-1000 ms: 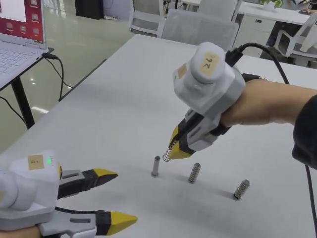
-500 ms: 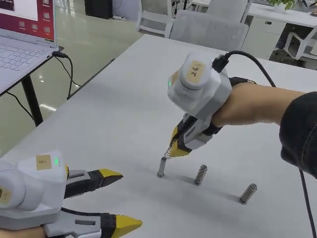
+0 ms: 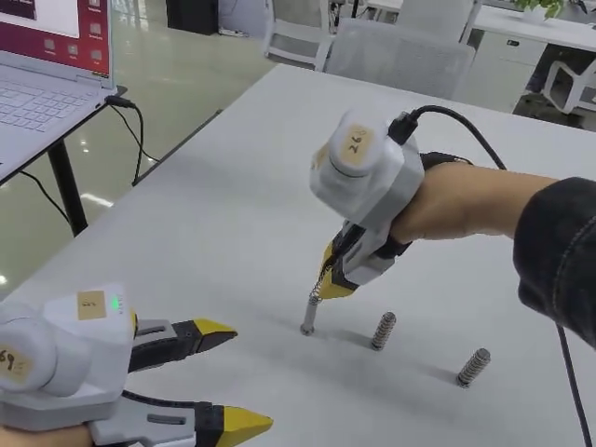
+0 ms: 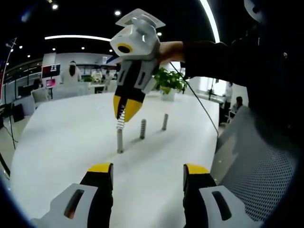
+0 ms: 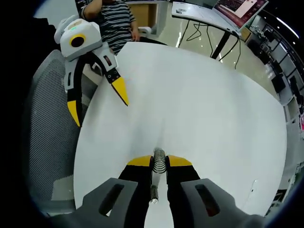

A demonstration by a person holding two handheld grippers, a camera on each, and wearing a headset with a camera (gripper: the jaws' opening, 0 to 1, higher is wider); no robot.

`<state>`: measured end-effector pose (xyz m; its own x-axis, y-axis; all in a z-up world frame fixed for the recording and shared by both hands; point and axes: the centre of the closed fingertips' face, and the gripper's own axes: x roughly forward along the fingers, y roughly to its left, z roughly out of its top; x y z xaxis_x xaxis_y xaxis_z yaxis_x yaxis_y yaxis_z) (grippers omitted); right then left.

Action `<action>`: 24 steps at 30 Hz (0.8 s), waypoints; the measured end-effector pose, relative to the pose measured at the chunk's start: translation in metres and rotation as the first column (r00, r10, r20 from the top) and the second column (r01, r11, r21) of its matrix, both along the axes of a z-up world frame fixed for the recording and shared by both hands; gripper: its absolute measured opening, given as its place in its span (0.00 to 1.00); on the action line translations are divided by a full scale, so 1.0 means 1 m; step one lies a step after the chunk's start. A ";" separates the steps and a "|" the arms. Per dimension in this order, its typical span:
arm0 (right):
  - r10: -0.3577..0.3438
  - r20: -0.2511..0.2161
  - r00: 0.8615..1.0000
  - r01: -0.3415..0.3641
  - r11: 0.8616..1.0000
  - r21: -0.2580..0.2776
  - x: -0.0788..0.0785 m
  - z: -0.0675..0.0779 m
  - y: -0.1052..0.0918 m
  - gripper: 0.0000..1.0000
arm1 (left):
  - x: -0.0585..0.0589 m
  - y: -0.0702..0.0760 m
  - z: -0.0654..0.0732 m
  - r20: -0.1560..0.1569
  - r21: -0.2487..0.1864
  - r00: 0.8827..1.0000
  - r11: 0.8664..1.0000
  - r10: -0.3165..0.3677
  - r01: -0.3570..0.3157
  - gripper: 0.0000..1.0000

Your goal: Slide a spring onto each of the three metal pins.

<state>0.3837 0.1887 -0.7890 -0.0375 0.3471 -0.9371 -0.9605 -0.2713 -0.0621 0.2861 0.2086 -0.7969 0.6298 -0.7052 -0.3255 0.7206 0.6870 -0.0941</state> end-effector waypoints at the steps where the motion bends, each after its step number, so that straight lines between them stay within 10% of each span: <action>1: 0.002 -0.001 1.000 -0.002 1.000 0.000 0.000 -0.001 0.001 0.08 | 0.000 0.000 0.000 -0.001 0.001 1.000 1.000 0.000 0.000 0.54; 24: 0.026 -0.014 1.000 -0.028 0.995 -0.098 -0.005 -0.036 0.005 0.08 | 0.001 -0.001 -0.002 -0.007 0.004 1.000 1.000 -0.007 0.007 0.52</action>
<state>0.3785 0.1936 -0.8251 -0.0577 0.2518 -0.9661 -0.9532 -0.3014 -0.0216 0.2870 0.2072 -0.7992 0.6226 -0.7083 -0.3328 0.7246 0.6823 -0.0965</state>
